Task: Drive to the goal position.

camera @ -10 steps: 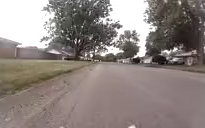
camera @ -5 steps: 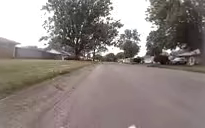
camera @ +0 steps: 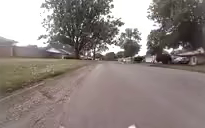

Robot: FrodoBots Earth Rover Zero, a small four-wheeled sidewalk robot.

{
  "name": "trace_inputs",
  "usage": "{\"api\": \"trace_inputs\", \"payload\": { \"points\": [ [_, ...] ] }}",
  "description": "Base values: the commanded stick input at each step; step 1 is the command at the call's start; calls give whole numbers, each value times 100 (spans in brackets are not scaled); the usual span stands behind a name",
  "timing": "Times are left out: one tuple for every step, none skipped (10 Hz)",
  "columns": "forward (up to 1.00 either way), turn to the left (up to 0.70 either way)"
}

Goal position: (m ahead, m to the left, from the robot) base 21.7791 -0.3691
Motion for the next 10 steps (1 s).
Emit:
{"api": "trace_inputs", "payload": {
  "points": [
    [100, -5],
    [100, -31],
    [100, 0],
    [100, 0],
    [100, 0],
    [100, 0],
    [100, 0],
    [100, 0],
    [100, 0],
    [100, 0]
  ]
}}
